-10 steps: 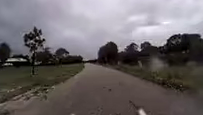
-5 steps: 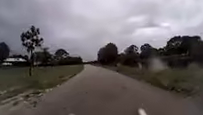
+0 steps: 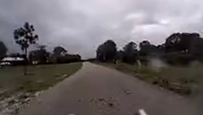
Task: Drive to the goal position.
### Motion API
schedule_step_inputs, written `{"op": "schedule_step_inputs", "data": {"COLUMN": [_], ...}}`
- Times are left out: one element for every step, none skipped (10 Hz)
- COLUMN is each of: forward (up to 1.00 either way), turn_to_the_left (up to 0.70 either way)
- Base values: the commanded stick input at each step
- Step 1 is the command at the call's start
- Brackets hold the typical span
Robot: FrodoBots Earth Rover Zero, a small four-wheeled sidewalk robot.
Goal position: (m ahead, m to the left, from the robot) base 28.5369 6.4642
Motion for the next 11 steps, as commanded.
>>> {"op": "schedule_step_inputs", "data": {"forward": [0.84, 0.84, 0.84, 0.84, 0.84, 0.84, 0.84, 0.84, 0.84, 0.84, 0.84], "turn_to_the_left": [0.21, 0.26, 0.30, 0.31, 0.25, 0.19, 0.13, 0.07, 0.03, 0.07, 0.12]}}
